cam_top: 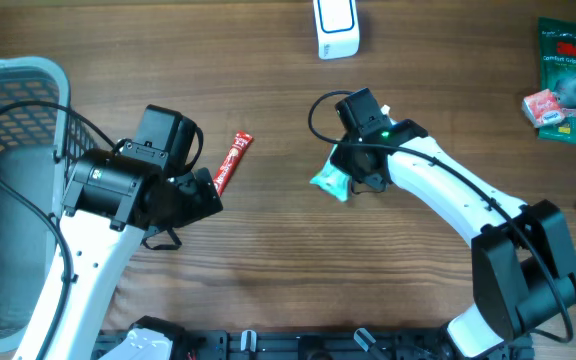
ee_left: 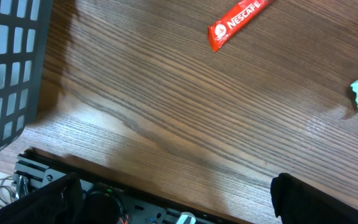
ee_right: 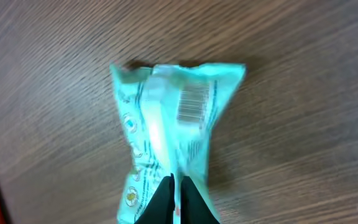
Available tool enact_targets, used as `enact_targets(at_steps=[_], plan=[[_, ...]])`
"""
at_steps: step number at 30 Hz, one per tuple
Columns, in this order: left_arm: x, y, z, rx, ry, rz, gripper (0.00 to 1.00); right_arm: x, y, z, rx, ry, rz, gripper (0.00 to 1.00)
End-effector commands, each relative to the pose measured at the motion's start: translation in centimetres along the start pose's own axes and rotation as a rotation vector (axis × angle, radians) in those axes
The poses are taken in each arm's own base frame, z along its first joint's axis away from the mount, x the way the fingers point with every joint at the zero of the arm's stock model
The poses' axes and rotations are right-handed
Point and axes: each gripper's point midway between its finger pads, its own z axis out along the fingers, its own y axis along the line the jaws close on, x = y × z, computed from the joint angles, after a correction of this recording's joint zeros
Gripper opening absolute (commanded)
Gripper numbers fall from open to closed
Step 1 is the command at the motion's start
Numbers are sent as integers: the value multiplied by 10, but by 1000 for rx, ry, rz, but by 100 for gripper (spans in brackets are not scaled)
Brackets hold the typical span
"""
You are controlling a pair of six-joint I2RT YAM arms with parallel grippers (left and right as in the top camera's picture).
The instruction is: Scan the item barcode
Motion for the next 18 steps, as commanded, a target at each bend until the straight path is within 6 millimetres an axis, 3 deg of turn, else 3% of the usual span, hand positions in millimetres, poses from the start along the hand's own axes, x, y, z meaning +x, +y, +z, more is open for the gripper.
enact_targets(at_steps=[1, 7, 8, 10, 11, 15, 18], plan=[[0, 0, -2, 8, -4, 11, 100, -1, -6, 2, 28, -18, 79, 29], [0, 0, -2, 8, -4, 11, 100, 0, 2, -11, -23, -8, 27, 40], [0, 0, -2, 8, -4, 11, 100, -1, 3, -14, -31, -14, 24, 45], [0, 0, -2, 8, -4, 11, 100, -1, 6, -14, -41, -15, 23, 64], [0, 0, -2, 8, -4, 11, 100, 0, 5, -13, -36, -13, 1, 66], [0, 0, -2, 8, -4, 11, 100, 2, -2, 1, -9, -14, -88, 64], [0, 0, -2, 8, -4, 11, 100, 5, 8, 13, -26, -23, -262, 62]])
